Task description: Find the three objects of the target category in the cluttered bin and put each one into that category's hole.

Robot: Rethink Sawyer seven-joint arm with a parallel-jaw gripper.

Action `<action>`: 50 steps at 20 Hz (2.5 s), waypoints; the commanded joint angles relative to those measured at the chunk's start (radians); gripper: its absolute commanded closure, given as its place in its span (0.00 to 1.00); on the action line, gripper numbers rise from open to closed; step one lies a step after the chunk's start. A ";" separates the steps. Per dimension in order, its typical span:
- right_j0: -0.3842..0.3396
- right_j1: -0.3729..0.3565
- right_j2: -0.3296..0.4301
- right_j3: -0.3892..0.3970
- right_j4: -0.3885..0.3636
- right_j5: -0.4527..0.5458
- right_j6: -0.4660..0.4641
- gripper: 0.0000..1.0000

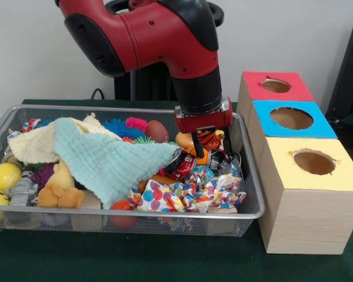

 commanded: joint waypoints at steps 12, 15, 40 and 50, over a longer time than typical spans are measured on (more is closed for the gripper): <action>0.104 -0.092 -0.240 -0.005 0.071 -0.140 0.182 0.00; 0.124 -0.105 -0.257 -0.002 0.100 -0.144 0.183 0.00; 0.225 -0.073 -0.265 -0.109 0.329 -0.110 0.125 0.00; 0.307 -0.063 -0.425 -0.121 0.338 -0.208 0.229 0.00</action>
